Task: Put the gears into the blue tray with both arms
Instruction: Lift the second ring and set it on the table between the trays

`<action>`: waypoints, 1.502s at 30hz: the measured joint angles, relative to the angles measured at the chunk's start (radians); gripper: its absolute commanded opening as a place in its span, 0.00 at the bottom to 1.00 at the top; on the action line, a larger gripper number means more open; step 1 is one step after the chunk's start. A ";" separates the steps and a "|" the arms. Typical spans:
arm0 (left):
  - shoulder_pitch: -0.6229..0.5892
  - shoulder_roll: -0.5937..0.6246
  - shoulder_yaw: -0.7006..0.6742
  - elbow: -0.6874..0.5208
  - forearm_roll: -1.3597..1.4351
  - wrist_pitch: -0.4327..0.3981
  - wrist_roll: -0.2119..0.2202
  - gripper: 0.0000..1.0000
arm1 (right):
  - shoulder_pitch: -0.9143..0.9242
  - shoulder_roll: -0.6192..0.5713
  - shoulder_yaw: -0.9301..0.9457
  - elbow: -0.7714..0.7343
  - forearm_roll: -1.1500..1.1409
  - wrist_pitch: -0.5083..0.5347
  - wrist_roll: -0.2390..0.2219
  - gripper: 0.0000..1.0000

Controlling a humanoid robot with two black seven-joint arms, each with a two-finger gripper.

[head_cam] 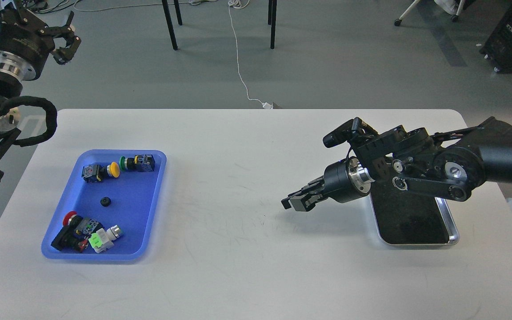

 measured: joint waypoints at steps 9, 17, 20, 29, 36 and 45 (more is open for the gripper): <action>0.000 0.008 -0.003 0.000 0.001 -0.001 -0.001 0.98 | -0.073 0.142 0.000 -0.114 0.003 -0.014 0.000 0.13; 0.000 0.017 -0.001 0.000 0.002 -0.002 -0.002 0.98 | -0.122 0.250 -0.006 -0.239 0.041 -0.014 0.000 0.22; 0.000 0.023 0.001 0.000 0.002 -0.004 -0.002 0.98 | -0.128 0.262 -0.005 -0.259 0.044 -0.014 0.000 0.30; 0.000 0.036 0.006 -0.001 0.003 -0.013 0.002 0.98 | -0.125 0.251 0.027 -0.263 0.094 -0.015 0.000 0.98; -0.004 0.070 0.009 -0.008 0.004 -0.011 0.102 0.98 | -0.090 0.145 0.148 -0.255 0.228 -0.005 0.000 0.98; -0.005 0.075 0.009 -0.009 0.005 -0.013 0.130 0.98 | -0.083 0.102 0.198 -0.255 0.236 -0.002 0.000 0.98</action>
